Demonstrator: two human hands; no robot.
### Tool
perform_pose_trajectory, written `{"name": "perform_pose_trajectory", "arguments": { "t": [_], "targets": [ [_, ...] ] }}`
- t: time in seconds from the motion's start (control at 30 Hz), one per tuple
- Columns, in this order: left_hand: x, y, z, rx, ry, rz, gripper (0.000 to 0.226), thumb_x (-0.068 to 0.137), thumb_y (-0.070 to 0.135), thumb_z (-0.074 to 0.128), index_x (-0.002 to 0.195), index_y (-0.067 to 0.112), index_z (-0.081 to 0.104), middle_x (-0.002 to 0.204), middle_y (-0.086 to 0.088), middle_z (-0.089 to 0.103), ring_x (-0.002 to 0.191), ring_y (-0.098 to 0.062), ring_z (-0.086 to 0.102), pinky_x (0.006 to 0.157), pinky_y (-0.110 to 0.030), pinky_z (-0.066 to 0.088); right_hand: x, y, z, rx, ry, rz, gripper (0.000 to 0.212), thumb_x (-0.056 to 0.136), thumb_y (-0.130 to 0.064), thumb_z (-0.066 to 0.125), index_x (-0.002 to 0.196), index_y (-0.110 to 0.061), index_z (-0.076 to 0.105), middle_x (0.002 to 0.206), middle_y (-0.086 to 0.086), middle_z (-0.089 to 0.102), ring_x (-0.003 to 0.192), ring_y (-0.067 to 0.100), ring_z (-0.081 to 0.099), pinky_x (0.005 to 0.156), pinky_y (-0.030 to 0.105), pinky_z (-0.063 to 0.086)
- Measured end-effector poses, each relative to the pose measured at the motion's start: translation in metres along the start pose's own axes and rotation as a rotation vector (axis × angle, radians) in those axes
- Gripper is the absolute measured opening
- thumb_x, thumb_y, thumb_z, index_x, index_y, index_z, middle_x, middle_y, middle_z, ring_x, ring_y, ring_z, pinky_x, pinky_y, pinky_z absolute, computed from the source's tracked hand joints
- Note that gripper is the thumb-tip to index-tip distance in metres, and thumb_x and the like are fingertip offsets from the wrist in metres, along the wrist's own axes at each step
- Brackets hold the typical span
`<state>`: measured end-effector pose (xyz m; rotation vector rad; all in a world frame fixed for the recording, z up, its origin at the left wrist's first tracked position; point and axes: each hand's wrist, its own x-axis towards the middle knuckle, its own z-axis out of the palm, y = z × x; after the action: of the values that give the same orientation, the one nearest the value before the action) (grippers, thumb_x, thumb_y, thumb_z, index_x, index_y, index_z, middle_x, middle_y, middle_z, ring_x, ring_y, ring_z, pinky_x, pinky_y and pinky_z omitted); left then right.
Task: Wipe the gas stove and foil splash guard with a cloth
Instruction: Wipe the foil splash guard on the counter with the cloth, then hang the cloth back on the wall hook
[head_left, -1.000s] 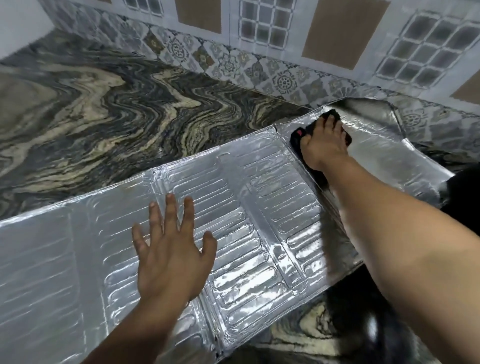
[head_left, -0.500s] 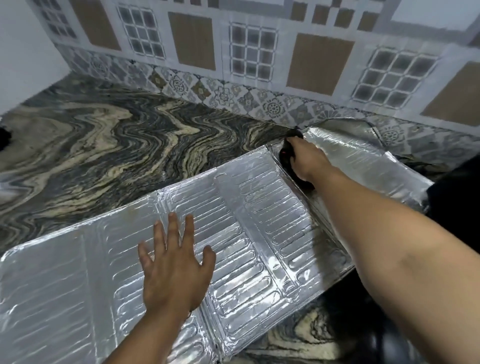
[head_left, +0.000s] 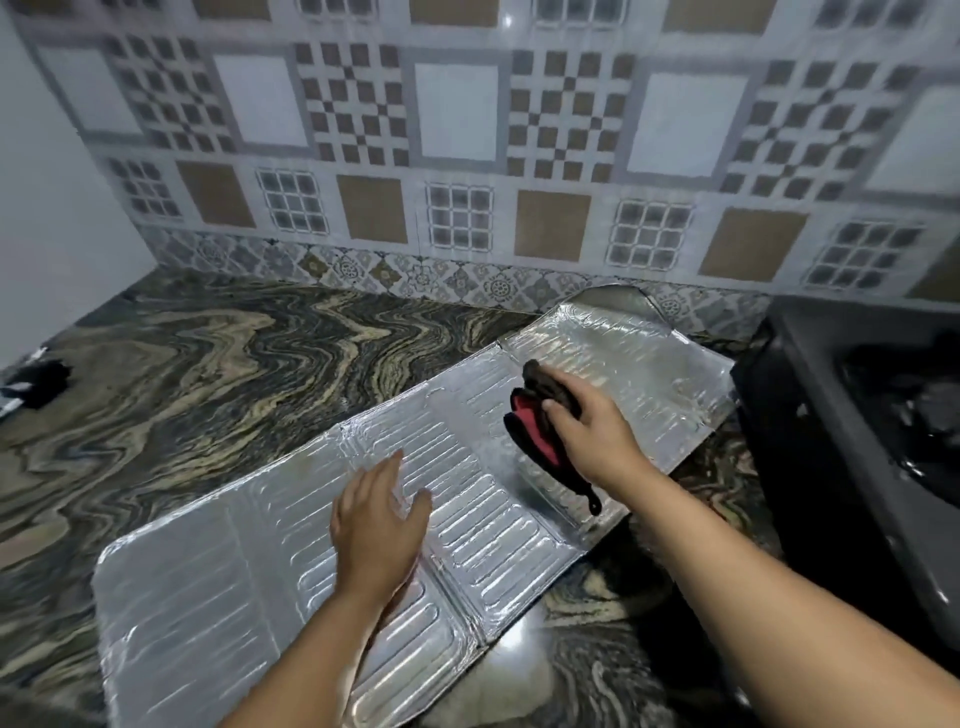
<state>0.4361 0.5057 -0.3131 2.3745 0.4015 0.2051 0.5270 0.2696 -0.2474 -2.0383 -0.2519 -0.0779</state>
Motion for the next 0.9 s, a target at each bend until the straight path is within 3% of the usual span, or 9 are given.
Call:
{"name": "perform_pose_trajectory", "arguments": {
  "t": [0.07,0.17,0.23,0.3,0.4,0.5,0.6,0.77,0.9],
  "targets": [
    [-0.002,0.010,-0.012,-0.038,0.003,0.071,0.053,0.082,0.057,0.042,0.128,0.036,0.059,0.126,0.005,0.064,0.128,-0.023,0.048,0.108,-0.050,0.034,-0.025,-0.015,0.001,0.011,0.033,-0.032,0.043,0.095,-0.009,0.058,0.137,-0.019,0.055,0.134,-0.007,0.059,0.124,0.007,0.054,0.101,0.007,0.035],
    [-0.010,0.047,-0.034,-0.332,-0.129,0.165,0.030,0.092,0.044,0.060,0.118,0.032,0.067,0.112,0.012,0.069,0.108,-0.005,0.062,0.100,-0.037,0.048,-0.058,-0.034,0.005,0.048,0.087,-0.076,0.044,0.094,-0.008,0.059,0.137,-0.016,0.056,0.137,-0.004,0.058,0.129,0.007,0.052,0.113,0.028,0.036],
    [-0.021,0.074,-0.046,-0.512,-0.241,0.192,0.024,0.092,0.037,0.065,0.115,0.033,0.066,0.109,0.016,0.070,0.102,0.003,0.064,0.091,-0.023,0.050,-0.078,-0.048,0.008,0.099,0.134,-0.097,0.044,0.093,-0.011,0.059,0.136,-0.016,0.056,0.137,-0.003,0.059,0.129,0.007,0.052,0.113,0.035,0.037],
    [-0.035,0.093,-0.055,-0.691,-0.331,0.174,0.027,0.090,0.032,0.069,0.117,0.032,0.067,0.108,0.008,0.073,0.101,-0.003,0.067,0.083,-0.017,0.050,-0.096,-0.062,0.013,0.171,0.171,-0.101,0.046,0.091,-0.015,0.057,0.136,-0.022,0.055,0.136,-0.005,0.060,0.127,0.007,0.054,0.112,0.037,0.040],
    [-0.054,0.104,-0.063,-0.853,-0.362,0.141,0.034,0.087,0.017,0.073,0.118,0.030,0.068,0.104,0.000,0.074,0.098,-0.014,0.070,0.083,-0.030,0.057,-0.116,-0.077,0.019,0.267,0.200,-0.085,0.050,0.090,-0.013,0.057,0.135,-0.033,0.052,0.135,-0.007,0.060,0.125,0.009,0.056,0.110,0.039,0.042],
    [-0.067,0.112,-0.074,-0.924,-0.363,0.134,0.031,0.089,0.001,0.065,0.107,0.026,0.074,0.099,-0.009,0.073,0.091,-0.022,0.072,0.079,-0.038,0.060,-0.129,-0.084,0.022,0.316,0.226,-0.077,0.053,0.089,-0.012,0.057,0.135,-0.038,0.052,0.137,-0.004,0.059,0.126,0.012,0.056,0.111,0.045,0.041],
    [-0.073,0.119,-0.085,-0.915,-0.368,0.134,0.027,0.090,0.001,0.064,0.093,0.024,0.077,0.096,-0.009,0.073,0.085,-0.024,0.073,0.078,-0.040,0.060,-0.141,-0.093,0.022,0.357,0.240,-0.073,0.055,0.088,-0.008,0.057,0.130,-0.044,0.055,0.137,-0.005,0.059,0.127,0.010,0.055,0.111,0.044,0.042],
    [-0.077,0.125,-0.107,-0.904,-0.433,0.220,0.030,0.087,-0.007,0.059,0.086,0.018,0.075,0.095,-0.009,0.074,0.083,-0.016,0.071,0.074,-0.032,0.056,-0.153,-0.103,0.022,0.452,0.181,-0.072,0.047,0.090,-0.019,0.060,0.136,-0.032,0.054,0.134,-0.005,0.062,0.124,0.010,0.058,0.107,0.037,0.044],
    [-0.074,0.129,-0.122,-0.926,-0.485,0.264,0.039,0.086,-0.014,0.054,0.076,0.018,0.074,0.086,-0.005,0.074,0.078,-0.014,0.068,0.069,-0.026,0.054,-0.159,-0.113,0.017,0.552,0.123,-0.058,0.031,0.097,-0.007,0.056,0.121,-0.025,0.063,0.116,-0.013,0.070,0.105,0.001,0.065,0.083,0.017,0.051]
  ]
}}
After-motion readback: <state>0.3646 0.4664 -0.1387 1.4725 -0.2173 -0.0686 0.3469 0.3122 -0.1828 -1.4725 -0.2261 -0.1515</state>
